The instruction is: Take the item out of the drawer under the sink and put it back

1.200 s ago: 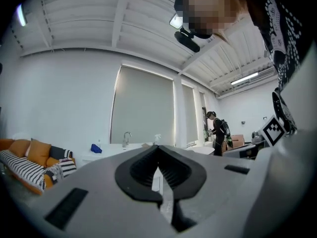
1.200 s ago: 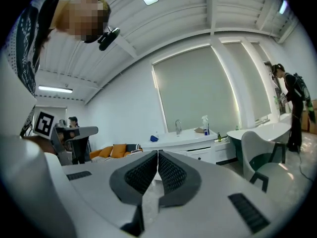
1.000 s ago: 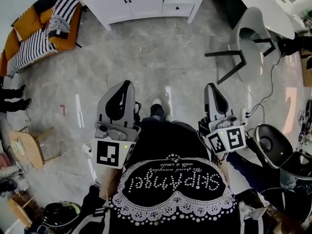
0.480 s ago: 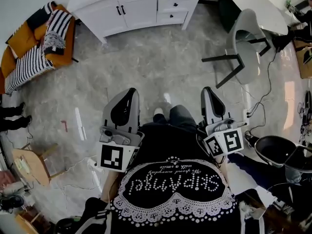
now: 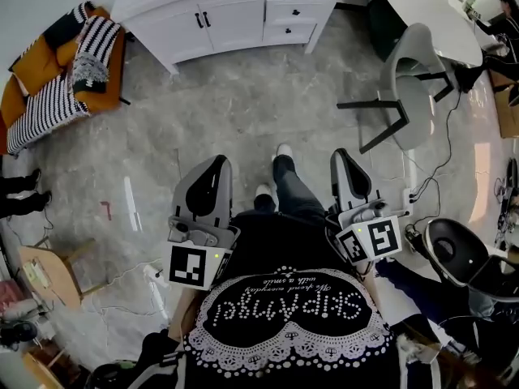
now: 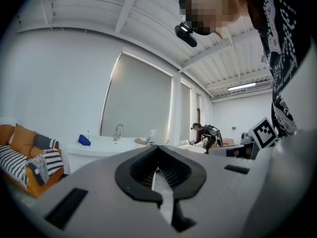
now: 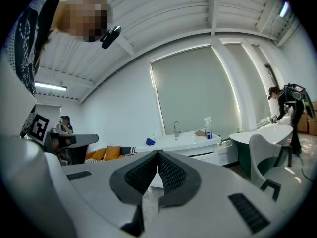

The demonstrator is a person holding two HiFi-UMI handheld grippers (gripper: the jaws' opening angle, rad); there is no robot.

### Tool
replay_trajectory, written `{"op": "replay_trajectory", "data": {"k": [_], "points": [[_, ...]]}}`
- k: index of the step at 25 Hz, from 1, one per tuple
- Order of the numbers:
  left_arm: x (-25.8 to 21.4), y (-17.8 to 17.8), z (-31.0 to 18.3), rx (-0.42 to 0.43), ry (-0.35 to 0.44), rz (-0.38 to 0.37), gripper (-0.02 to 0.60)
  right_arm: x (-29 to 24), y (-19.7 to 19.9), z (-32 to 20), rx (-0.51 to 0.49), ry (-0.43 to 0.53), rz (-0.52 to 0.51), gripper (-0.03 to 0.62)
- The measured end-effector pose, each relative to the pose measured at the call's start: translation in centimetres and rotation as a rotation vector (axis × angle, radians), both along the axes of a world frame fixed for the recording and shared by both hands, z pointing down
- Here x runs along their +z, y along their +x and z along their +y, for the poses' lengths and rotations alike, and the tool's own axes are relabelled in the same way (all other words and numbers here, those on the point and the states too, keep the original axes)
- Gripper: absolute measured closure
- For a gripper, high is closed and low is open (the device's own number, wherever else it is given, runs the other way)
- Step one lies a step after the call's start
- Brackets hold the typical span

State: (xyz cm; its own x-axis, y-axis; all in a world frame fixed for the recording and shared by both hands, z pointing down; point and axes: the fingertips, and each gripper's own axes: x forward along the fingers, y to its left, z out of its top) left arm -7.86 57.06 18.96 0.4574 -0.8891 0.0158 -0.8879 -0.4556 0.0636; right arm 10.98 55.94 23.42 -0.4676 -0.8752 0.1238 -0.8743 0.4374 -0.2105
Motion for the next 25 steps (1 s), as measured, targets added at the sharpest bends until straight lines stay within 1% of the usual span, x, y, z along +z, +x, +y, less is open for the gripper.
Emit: {"op": "replay_trajectory", "data": {"k": [4, 5, 9, 10, 13, 14, 17, 21, 25], "points": [[0.9, 0.1, -2.4, -0.021, -0.055, -0.014, 0.577, 0.0, 0.3, -2.5, -0.002, 0.013, -0.011, 0.574], [0.8, 0.2, -3.2, -0.027, -0.058, -0.011, 0.577, 0.0, 0.4, -3.3, -0.006, 0.012, -0.007, 0.574], [0.2, 1.1, -6.8, -0.043, -0.030, 0.011, 0.577, -0.1, 0.0, -6.8, -0.093, 0.019, 0.046, 0.576], [0.3, 1.5, -7.6, -0.046, -0.035, 0.013, 0.577, -0.3, 0.0, -7.6, -0.113, 0.031, 0.057, 0.576], [1.1, 2.6, -9.7, -0.057, -0.088, 0.009, 0.577, -0.8, 0.4, -10.0, -0.138, 0.069, 0.082, 0.574], [1.1, 3.0, -10.4, -0.062, -0.091, 0.011, 0.577, -1.0, 0.6, -10.8, -0.146, 0.076, 0.081, 0.574], [0.7, 4.3, -12.7, -0.075, -0.079, 0.018, 0.577, -1.1, 1.6, -13.1, -0.177, 0.079, 0.066, 0.574], [0.2, 5.9, -15.0, -0.095, -0.058, 0.017, 0.577, -1.0, 3.5, -16.0, -0.178, 0.079, 0.065, 0.574], [-0.3, 6.7, -16.8, -0.117, -0.038, 0.012, 0.577, -0.7, 4.7, -18.1, -0.184, 0.072, 0.076, 0.574]]}}
